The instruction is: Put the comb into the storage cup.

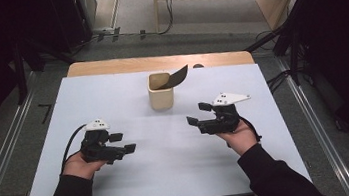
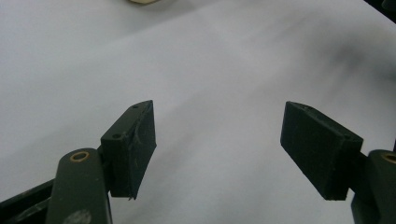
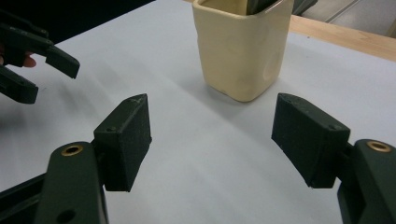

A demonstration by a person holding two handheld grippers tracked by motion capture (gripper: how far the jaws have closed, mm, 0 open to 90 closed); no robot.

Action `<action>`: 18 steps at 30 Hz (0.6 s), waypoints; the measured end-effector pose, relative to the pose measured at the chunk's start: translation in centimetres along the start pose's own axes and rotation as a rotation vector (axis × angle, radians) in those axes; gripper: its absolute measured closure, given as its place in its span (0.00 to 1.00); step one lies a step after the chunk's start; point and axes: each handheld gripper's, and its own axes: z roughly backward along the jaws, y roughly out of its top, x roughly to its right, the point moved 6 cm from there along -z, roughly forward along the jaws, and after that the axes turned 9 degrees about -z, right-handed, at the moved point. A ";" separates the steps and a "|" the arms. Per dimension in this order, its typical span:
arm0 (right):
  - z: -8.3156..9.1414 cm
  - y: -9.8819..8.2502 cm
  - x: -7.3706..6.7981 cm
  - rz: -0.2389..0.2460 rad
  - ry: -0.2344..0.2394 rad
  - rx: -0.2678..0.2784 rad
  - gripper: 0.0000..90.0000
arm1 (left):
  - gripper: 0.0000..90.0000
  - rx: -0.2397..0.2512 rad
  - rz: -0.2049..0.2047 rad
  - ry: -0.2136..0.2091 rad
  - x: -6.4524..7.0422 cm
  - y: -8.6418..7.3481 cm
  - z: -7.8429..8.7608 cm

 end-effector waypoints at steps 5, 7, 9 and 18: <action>0.5 -0.4 0.1 -0.005 0.009 -0.006 0.29 | 0.30 0.005 -0.001 -0.003 0.1 0.0 0.1; 0.7 -0.6 0.1 0.002 0.011 -0.005 0.29 | 0.30 0.006 -0.002 -0.002 0.2 0.0 0.1; 1.0 -0.8 0.0 0.004 0.013 -0.008 0.29 | 0.30 0.004 -0.004 -0.003 0.2 0.0 0.1; 2.4 -1.5 0.0 -0.007 0.022 -0.001 0.29 | 0.30 0.007 -0.010 -0.006 0.5 -0.1 0.4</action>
